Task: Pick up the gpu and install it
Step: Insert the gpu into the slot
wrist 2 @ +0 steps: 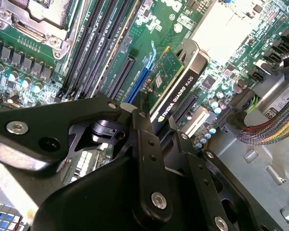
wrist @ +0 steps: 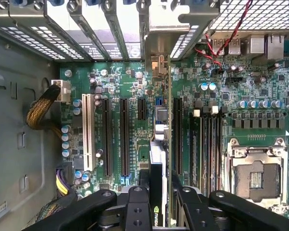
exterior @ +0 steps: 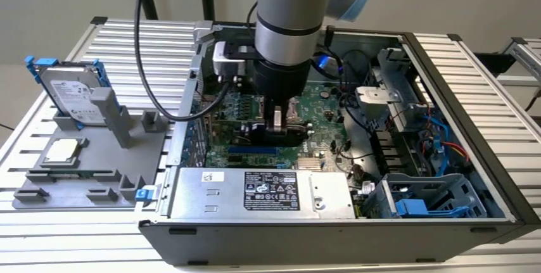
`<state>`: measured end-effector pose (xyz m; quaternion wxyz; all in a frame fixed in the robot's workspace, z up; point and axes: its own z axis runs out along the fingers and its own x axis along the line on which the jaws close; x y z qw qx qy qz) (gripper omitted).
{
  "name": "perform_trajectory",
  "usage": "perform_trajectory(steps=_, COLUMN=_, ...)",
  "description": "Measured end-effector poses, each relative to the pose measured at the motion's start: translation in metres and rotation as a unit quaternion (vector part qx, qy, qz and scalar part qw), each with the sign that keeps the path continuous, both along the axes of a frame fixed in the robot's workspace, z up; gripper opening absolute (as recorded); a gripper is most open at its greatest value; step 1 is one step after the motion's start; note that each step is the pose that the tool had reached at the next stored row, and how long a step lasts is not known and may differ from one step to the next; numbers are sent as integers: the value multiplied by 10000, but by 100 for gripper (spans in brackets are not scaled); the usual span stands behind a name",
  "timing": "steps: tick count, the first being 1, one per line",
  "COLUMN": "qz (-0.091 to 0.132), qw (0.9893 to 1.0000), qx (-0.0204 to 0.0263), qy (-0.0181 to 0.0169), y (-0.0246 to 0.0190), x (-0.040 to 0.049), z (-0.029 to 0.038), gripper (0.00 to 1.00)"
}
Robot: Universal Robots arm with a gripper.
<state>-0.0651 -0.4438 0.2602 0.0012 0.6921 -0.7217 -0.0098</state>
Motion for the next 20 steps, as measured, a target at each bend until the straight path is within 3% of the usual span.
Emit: perform_trajectory(steps=20, qz=1, qw=10000, qx=1, qy=0, y=3, x=-121, z=-44, gripper=0)
